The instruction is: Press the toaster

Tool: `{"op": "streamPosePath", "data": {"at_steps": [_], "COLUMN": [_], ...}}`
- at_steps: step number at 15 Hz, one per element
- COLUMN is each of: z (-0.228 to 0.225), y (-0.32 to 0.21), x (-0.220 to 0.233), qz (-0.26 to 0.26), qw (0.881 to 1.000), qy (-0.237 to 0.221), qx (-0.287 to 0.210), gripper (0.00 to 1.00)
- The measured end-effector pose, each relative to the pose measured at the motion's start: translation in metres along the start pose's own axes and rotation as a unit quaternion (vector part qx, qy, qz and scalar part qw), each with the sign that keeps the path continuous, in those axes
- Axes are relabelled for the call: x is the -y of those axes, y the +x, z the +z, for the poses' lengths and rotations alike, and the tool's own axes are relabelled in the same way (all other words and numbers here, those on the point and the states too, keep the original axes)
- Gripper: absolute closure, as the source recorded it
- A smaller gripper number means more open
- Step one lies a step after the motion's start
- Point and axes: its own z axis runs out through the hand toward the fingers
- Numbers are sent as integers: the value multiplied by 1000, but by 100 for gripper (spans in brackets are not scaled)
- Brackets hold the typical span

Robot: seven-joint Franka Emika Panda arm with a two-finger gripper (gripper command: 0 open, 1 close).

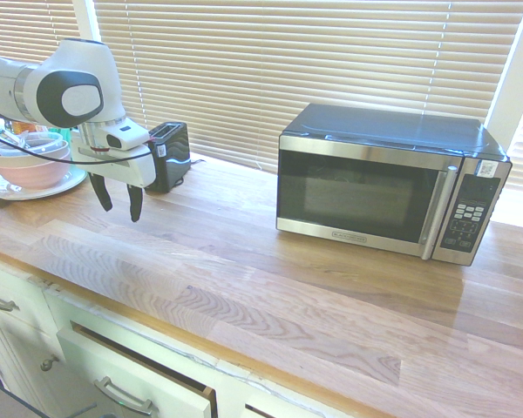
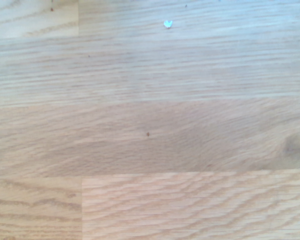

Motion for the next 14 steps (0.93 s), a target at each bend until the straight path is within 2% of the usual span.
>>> {"op": "streamPosePath", "data": {"at_steps": [8, 12, 14], "z": [6, -1, -9], "y": [2, 1, 3], "x": [6, 19, 27], "qz": [-33, -91, -131], "qw": [999, 993, 986], "qy": [-8, 10, 27], "qx": [-28, -69, -103], "gripper": [0, 0, 0]}}
